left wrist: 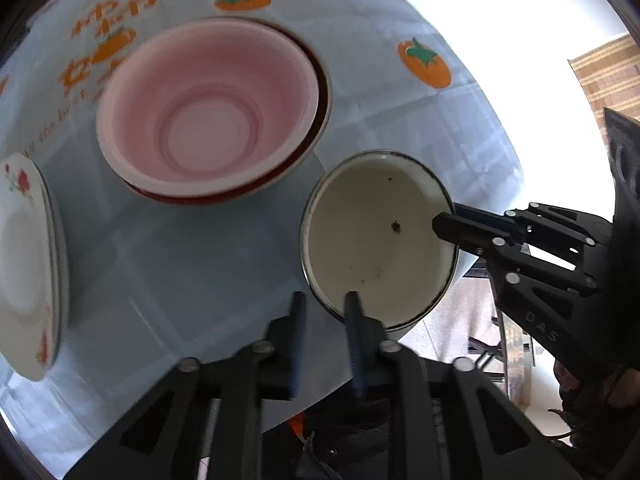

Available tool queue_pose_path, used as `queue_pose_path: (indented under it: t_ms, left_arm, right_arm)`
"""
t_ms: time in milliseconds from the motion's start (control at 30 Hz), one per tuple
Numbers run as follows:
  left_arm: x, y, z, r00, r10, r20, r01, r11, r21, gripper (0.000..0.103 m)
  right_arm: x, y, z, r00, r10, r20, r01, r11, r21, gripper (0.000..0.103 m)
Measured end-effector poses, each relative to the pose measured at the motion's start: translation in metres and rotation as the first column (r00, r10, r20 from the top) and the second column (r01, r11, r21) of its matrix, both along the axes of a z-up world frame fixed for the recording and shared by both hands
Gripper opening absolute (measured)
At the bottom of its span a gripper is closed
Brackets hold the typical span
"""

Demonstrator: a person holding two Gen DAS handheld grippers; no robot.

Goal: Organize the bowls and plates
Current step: 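Lift the cream enamel bowl and carry it over the steel bowl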

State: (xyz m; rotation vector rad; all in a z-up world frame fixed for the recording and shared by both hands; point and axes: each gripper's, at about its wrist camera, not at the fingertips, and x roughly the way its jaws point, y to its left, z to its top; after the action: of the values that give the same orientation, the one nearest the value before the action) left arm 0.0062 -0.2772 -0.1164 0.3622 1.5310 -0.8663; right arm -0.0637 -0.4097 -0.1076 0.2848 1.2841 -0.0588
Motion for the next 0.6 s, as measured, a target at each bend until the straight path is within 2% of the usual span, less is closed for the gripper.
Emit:
queue_pose_path:
  t_ms: [133, 200, 267, 367, 600]
  left_arm:
    - [0.003, 0.003, -0.005, 1.000, 0.014, -0.015, -0.014, 1.000, -0.009, 0.026]
    - [0.002, 0.000, -0.005, 1.000, -0.003, -0.019, 0.003, 1.000, -0.006, 0.017]
    - [-0.001, -0.003, -0.002, 1.000, -0.026, 0.010, 0.026, 0.999, 0.022, 0.016]
    - [0.001, -0.002, -0.001, 1.000, -0.026, 0.009, 0.026, 0.999, 0.028, 0.014]
    - [0.009, 0.005, 0.024, 0.999, -0.010, 0.051, 0.011, 1.000, -0.008, 0.011]
  right_arm:
    - [0.000, 0.000, -0.002, 1.000, 0.002, -0.004, -0.002, 1.000, 0.000, 0.008]
    - [-0.001, -0.002, -0.003, 1.000, -0.003, -0.004, 0.003, 1.000, 0.011, 0.008]
    - [-0.001, -0.001, -0.002, 1.000, 0.001, -0.001, -0.001, 1.000, 0.017, 0.008]
    - [0.000, 0.000, 0.000, 1.000, 0.011, 0.002, -0.011, 1.000, 0.018, 0.008]
    - [-0.001, 0.000, 0.009, 0.999, 0.029, 0.018, -0.030, 0.999, 0.031, 0.008]
